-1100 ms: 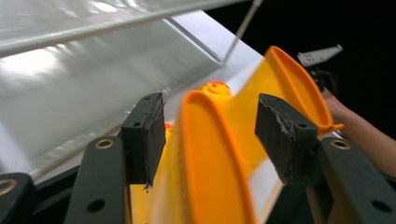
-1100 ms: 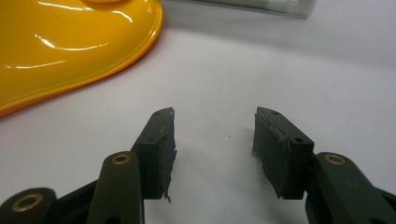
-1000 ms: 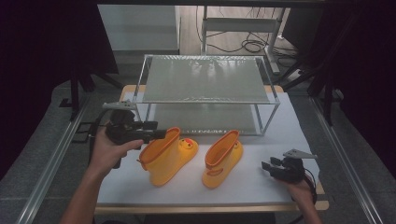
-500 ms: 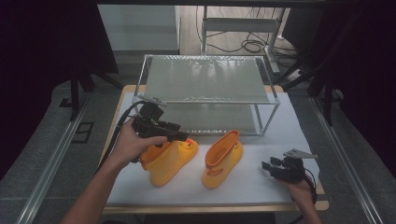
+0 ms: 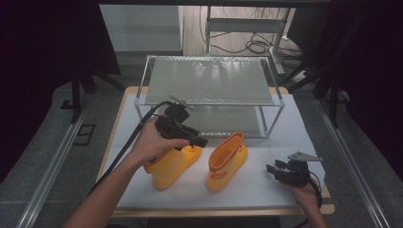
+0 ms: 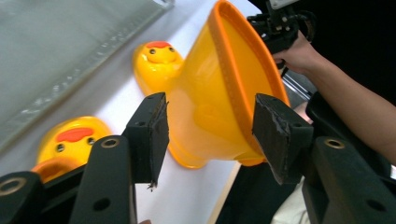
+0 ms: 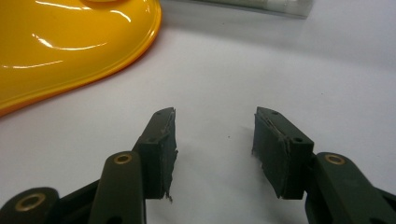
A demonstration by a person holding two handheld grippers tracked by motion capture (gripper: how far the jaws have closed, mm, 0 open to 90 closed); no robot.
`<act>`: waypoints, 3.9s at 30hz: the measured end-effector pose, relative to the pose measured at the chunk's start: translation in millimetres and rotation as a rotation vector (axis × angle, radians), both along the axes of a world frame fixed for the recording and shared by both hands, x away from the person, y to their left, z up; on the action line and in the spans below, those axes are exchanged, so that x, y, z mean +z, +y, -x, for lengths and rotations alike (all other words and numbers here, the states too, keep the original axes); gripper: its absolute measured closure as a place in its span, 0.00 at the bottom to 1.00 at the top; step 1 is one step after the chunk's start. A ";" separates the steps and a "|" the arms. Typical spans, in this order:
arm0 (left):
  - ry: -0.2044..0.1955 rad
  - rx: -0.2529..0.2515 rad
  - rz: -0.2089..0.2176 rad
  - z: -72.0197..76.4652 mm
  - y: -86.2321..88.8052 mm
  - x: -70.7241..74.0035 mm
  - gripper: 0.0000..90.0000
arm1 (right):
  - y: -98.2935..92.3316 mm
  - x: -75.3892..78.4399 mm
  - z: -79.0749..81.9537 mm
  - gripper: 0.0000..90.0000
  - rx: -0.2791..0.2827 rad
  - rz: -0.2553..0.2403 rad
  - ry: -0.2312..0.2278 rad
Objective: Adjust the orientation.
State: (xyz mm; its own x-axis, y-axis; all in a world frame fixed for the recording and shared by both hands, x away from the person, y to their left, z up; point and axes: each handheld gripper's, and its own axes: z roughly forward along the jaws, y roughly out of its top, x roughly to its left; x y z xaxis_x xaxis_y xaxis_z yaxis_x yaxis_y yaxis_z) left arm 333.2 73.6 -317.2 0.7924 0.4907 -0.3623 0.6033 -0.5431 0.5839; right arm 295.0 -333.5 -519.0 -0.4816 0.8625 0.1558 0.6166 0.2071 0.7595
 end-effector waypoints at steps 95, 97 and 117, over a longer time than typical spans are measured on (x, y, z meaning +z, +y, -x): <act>-0.031 0.027 -0.184 15.7 21.7 -15.8 0.69 | 0.8 -0.3 -0.2 0.53 -0.001 0.004 -0.007; -0.034 0.035 -0.179 15.5 21.0 -14.0 0.62 | 0.9 -0.3 -0.1 0.53 -0.001 0.004 -0.007; -0.028 0.105 -0.043 10.7 57.5 19.1 0.47 | 0.6 -0.1 -0.2 0.53 0.000 0.003 -0.003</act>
